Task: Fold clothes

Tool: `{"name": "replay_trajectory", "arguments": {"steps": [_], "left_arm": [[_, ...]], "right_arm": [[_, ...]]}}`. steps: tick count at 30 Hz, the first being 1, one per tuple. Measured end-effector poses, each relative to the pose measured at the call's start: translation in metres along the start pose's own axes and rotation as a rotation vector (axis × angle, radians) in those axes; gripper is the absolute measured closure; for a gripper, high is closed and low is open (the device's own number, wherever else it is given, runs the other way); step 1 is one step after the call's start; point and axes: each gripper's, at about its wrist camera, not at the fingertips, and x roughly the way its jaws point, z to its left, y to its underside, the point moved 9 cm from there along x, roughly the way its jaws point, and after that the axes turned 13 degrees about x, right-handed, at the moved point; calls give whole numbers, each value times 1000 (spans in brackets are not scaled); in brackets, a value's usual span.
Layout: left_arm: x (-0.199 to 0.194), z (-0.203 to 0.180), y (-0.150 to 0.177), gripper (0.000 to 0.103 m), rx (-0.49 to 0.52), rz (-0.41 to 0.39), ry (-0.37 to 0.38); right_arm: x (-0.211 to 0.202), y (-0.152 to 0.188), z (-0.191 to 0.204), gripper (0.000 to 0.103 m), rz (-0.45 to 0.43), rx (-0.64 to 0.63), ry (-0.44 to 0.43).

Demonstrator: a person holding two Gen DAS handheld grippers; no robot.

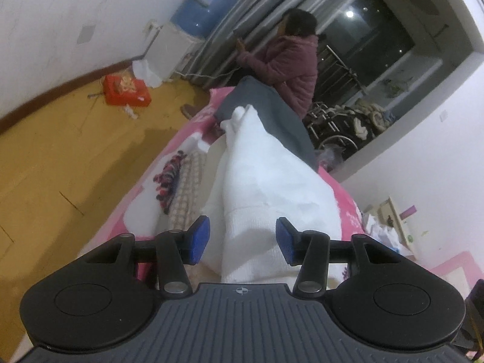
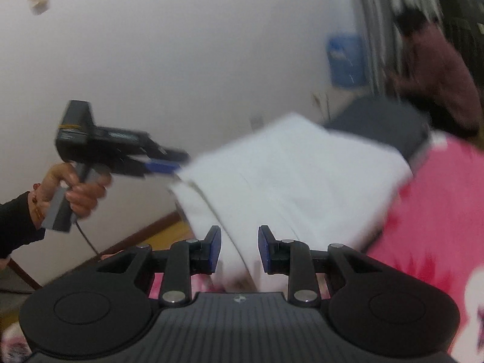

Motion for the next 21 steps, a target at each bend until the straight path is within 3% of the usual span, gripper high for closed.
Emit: {"name": "replay_trajectory", "arguments": {"steps": [3, 7, 8, 10, 16, 21], "left_arm": [[-4, -1, 5, 56, 1, -3, 18], [-19, -17, 7, 55, 134, -42, 28], [-24, -22, 8, 55, 180, -55, 27], [-32, -32, 11, 54, 296, -81, 7], [-46, -69, 23, 49, 677, -159, -68], [-25, -87, 26, 49, 812, -171, -126]], "right_arm": [[28, -6, 22, 74, -19, -131, 38], [65, 0, 23, 76, 38, -206, 109], [70, 0, 21, 79, 41, -216, 124], [73, -2, 18, 97, 36, -208, 144], [60, -27, 27, 101, -31, -141, 94], [59, -48, 34, 100, -71, -106, 46]]}}
